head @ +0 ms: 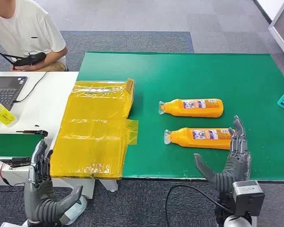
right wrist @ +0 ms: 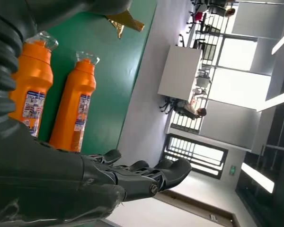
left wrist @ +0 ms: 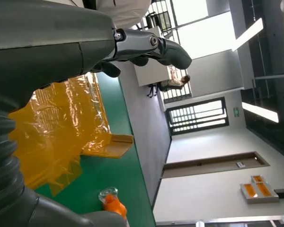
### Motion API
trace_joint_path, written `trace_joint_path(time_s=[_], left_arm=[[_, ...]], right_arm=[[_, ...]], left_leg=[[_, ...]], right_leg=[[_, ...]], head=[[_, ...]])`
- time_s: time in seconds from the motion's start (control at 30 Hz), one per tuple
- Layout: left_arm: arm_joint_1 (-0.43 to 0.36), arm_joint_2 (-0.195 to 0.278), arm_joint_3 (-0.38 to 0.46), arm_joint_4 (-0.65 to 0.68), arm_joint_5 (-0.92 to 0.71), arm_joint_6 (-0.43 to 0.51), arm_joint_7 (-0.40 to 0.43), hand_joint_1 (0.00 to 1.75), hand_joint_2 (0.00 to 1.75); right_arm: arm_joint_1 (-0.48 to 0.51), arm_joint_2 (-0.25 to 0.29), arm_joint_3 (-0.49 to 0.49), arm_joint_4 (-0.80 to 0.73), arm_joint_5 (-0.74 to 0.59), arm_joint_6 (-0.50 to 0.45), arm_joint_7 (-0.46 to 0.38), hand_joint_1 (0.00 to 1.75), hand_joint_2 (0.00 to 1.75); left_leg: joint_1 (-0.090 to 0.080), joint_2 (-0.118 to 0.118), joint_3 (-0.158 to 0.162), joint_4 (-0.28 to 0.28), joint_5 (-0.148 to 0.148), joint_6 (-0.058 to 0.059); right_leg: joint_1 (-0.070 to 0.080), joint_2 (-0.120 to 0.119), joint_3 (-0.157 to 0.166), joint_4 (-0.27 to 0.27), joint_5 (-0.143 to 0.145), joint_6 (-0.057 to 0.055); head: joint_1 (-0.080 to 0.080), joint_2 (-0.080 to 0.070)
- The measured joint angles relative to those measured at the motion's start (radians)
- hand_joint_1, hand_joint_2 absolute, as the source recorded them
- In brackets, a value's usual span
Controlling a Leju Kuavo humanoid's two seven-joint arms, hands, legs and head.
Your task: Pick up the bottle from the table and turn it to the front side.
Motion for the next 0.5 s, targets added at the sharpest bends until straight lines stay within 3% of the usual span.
trace_joint_path(time_s=[0.17,0.33,0.4,0.5], left_arm=[[-0.008,-0.003,0.003,0.000,-0.016,-0.015,0.015,0.00,1.75],[-0.011,-0.006,0.009,0.000,-0.017,-0.021,0.023,0.00,1.75],[-0.012,-0.006,0.012,0.000,-0.016,-0.026,0.022,0.00,1.75],[-0.011,-0.006,0.016,0.000,-0.013,-0.032,0.009,0.00,1.75]], right_arm=[[-0.007,0.010,-0.035,-0.005,0.010,-0.041,-0.037,0.00,1.75],[-0.018,0.018,-0.070,-0.005,-0.008,0.034,-0.001,0.00,1.75],[-0.021,0.018,-0.074,-0.002,0.042,0.045,0.010,0.00,1.75],[-0.027,0.007,-0.075,0.011,0.242,0.014,0.075,0.00,1.75]], left_leg=[[0.000,0.000,0.000,0.000,0.000,0.000],[0.000,0.000,0.000,0.000,0.000,0.000],[0.000,0.000,0.000,0.000,0.000,0.000],[0.000,0.000,0.000,0.000,0.000,0.000]], right_leg=[[0.000,0.000,0.000,0.000,0.000,0.000],[0.000,0.000,0.000,0.000,0.000,0.000],[0.000,0.000,0.000,0.000,0.000,0.000],[0.000,0.000,0.000,0.000,0.000,0.000]], head=[[0.000,0.000],[0.000,0.000],[0.000,0.000],[0.000,0.000]])
